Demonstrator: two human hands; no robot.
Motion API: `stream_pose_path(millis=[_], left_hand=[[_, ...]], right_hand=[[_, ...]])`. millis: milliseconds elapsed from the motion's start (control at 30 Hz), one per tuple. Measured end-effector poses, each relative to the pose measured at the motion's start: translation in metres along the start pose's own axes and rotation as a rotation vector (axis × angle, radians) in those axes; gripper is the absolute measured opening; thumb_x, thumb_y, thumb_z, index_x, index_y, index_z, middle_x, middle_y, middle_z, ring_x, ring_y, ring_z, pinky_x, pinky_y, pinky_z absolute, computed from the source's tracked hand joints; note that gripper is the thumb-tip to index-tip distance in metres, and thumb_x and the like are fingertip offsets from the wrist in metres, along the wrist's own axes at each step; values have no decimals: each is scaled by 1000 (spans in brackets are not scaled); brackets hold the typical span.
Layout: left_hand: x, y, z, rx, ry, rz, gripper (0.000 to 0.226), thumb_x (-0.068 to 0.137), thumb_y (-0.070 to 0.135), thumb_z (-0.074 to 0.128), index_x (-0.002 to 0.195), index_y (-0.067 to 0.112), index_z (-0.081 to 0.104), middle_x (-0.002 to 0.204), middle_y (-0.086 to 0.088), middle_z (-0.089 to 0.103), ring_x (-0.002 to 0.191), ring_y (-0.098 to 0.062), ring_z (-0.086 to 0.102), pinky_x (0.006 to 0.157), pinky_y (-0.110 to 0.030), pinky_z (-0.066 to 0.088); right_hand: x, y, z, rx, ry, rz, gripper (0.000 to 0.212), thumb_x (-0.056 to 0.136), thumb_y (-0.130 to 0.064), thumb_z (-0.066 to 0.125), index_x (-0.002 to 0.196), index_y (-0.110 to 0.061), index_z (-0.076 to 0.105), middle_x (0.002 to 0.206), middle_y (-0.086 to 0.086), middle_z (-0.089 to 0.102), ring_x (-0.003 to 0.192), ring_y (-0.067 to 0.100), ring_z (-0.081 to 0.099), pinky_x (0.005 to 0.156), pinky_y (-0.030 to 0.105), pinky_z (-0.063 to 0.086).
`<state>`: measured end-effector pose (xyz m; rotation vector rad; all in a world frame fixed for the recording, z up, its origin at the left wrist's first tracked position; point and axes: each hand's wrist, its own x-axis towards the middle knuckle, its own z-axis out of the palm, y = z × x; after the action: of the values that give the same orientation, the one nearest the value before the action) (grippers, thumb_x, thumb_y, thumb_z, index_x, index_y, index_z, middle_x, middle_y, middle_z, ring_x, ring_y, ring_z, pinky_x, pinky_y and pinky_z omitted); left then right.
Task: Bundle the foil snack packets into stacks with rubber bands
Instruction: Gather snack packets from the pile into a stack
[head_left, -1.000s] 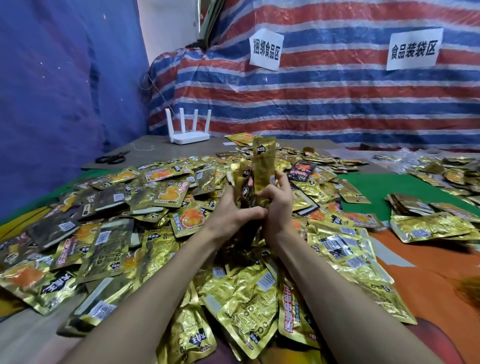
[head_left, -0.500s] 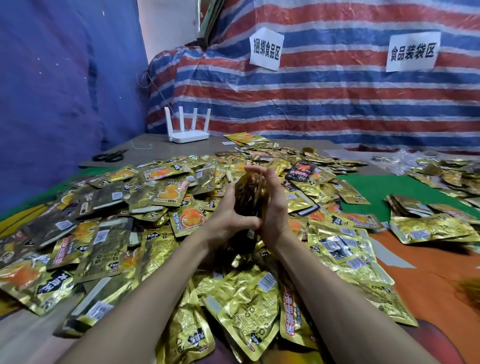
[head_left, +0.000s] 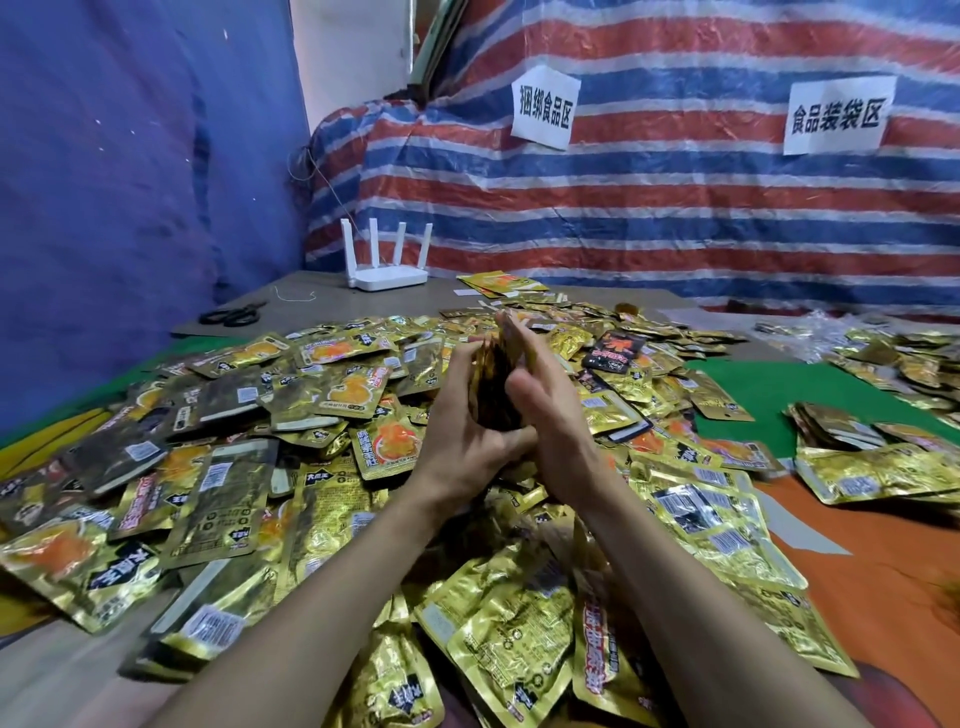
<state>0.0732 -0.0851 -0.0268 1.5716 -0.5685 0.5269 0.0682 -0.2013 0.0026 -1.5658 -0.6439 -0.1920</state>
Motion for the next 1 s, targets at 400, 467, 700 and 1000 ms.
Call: stream_pose_path(millis=[400, 467, 700, 1000], left_hand=[[-4, -12, -5, 21, -254, -217, 93, 67, -8, 84, 139, 16, 31, 125, 0, 60, 107, 1, 63, 82, -16, 52], [-4, -10, -5, 25, -287, -251, 84, 66, -9, 82, 134, 14, 39, 115, 12, 65, 99, 5, 64, 77, -13, 51], [-8, 0, -6, -55, -342, -258, 36, 56, 0, 66, 89, 14, 63, 73, 14, 71, 70, 1, 67, 63, -15, 50], [-2, 11, 9, -35, -213, -111, 62, 64, 4, 75, 121, 10, 52, 102, 2, 63, 89, 4, 65, 72, -17, 52]], right_hand=[[-3, 14, 0, -100, 155, -226, 47, 78, -24, 83, 122, -29, 64, 118, -6, 65, 117, 9, 61, 101, 27, 49], [-4, 16, 2, -73, 204, -215, 23, 83, -28, 76, 102, -18, 71, 108, -9, 69, 111, 0, 63, 92, 14, 46], [-7, 16, 2, -54, 117, -171, 42, 81, -23, 80, 120, -36, 69, 118, -16, 70, 117, 2, 62, 97, 16, 46], [-3, 3, 0, -63, 103, -181, 38, 73, -29, 85, 99, -17, 61, 92, -13, 58, 88, 3, 57, 82, 20, 46]])
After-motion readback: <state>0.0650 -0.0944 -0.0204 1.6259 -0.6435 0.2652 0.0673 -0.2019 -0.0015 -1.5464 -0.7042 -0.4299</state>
